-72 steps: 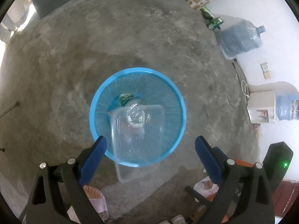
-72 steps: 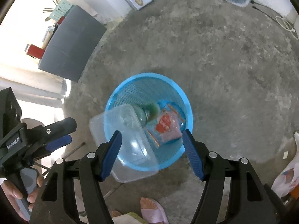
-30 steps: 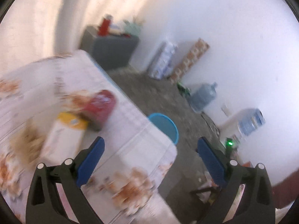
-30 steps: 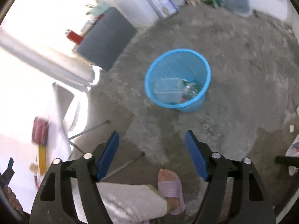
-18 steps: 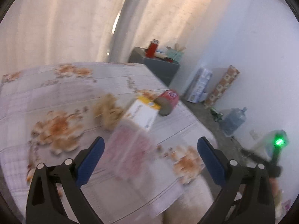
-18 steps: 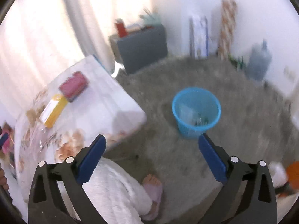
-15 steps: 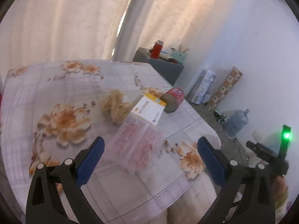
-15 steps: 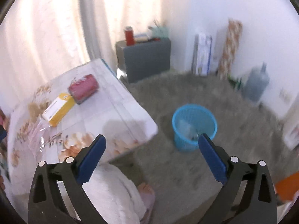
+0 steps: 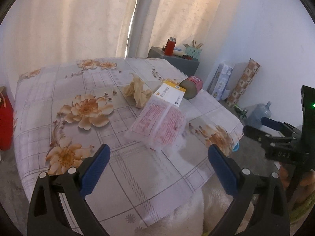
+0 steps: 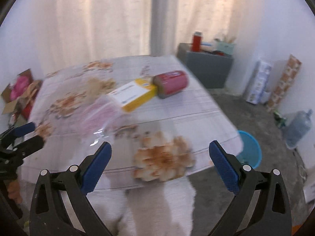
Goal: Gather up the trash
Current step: 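Grasp the red-printed plastic bag with the left gripper and lift it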
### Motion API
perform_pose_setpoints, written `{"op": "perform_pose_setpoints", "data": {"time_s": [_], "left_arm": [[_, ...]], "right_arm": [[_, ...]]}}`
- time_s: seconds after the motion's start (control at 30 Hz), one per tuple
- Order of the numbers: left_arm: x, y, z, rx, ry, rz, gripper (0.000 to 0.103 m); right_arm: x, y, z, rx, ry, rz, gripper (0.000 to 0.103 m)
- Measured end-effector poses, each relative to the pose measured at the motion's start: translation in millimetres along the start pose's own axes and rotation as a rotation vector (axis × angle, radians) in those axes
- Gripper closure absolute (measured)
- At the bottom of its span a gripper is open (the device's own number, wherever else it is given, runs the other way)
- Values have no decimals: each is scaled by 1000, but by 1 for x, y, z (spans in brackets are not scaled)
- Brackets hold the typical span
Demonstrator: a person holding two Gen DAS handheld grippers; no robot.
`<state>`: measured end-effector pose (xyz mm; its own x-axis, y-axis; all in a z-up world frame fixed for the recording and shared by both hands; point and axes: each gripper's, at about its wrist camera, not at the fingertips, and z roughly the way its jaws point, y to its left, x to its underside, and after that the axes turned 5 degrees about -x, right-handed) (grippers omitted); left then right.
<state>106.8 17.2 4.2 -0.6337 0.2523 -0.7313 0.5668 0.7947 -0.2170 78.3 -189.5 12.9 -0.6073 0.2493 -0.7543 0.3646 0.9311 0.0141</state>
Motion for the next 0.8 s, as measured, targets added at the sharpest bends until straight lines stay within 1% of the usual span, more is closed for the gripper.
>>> {"op": "perform_pose_setpoints", "data": {"time_s": [0.1,0.13,0.2,0.27,0.33,0.4,0.47,0.53,0.6,0.67,0.8], "left_arm": [[-7,0,-2,25,-20,19,6],[-11,-1,0,55,-23,28,6],[-19,-3,6,89,-18,37,6],[-28,-8,20,101,-2,56,6],[-35,-15,37,106,26,84,6],[-41,-22,61,88,75,116,6],[-45,-30,85,67,142,158,6],[-49,-38,108,11,210,201,6],[-52,-41,122,10,242,222,6],[-54,-44,134,3,257,247,6],[-54,-47,157,-80,278,321,6]], "right_arm": [[-3,10,5,-61,36,8,8],[-3,11,5,-85,46,24,8],[-5,4,10,-151,75,89,8],[-4,0,12,-179,84,135,8],[-3,-6,12,-172,90,155,8],[-1,-11,13,-164,95,172,8],[2,-19,15,-165,101,194,8],[5,-29,17,-161,115,219,8],[8,-37,21,-156,129,241,8],[10,-43,26,-160,142,264,8],[11,-48,33,-176,157,277,8]]}}
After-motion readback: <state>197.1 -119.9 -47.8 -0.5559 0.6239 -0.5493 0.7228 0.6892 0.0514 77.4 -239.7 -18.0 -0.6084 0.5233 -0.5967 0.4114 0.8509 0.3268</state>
